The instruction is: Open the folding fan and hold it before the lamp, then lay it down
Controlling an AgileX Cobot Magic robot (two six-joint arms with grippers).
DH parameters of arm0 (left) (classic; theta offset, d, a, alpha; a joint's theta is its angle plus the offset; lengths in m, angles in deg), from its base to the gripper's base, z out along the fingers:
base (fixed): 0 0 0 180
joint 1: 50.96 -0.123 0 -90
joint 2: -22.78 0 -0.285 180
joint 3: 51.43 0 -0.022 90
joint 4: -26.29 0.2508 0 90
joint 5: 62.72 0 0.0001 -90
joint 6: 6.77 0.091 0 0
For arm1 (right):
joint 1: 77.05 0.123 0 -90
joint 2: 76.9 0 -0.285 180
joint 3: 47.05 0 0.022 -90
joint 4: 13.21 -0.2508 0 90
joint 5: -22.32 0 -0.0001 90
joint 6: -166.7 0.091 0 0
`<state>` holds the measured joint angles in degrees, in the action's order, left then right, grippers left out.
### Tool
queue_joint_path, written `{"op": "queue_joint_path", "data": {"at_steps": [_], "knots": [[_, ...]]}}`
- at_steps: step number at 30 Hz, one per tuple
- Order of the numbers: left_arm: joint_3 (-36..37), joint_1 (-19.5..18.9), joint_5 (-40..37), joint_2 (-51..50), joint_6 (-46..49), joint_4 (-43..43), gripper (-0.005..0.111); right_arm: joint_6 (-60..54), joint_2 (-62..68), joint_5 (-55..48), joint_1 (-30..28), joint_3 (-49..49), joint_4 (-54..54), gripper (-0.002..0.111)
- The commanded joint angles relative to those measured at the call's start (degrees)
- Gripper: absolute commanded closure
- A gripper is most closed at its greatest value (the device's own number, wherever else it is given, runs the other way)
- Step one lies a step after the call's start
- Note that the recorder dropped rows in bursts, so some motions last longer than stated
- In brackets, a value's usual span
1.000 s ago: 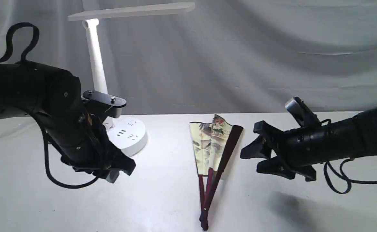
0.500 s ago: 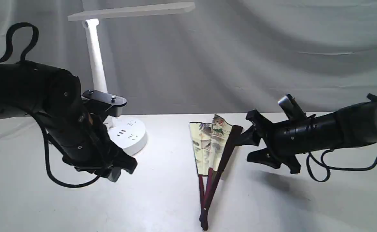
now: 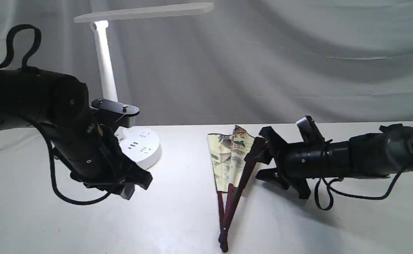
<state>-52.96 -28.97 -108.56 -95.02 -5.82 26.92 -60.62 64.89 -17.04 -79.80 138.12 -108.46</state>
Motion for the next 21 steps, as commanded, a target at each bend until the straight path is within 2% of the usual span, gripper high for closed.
{"op": "queue_joint_path", "data": {"at_steps": [1, 7, 21], "knots": [[-0.1, 0.0, 0.6, 0.7, -0.5, -0.3, 0.059, -1.5, -0.2, 2.2, 0.4, 0.3, -2.6, 0.063], [-0.1, 0.0, 0.6, 0.7, -0.5, -0.3, 0.059, -1.6, -0.2, 8.9, 2.4, 0.3, -3.9, 0.064], [-0.1, 0.0, 0.6, 0.7, -0.5, -0.3, 0.059, -3.7, -0.2, 12.6, 4.5, 0.4, -4.7, 0.064]]}}
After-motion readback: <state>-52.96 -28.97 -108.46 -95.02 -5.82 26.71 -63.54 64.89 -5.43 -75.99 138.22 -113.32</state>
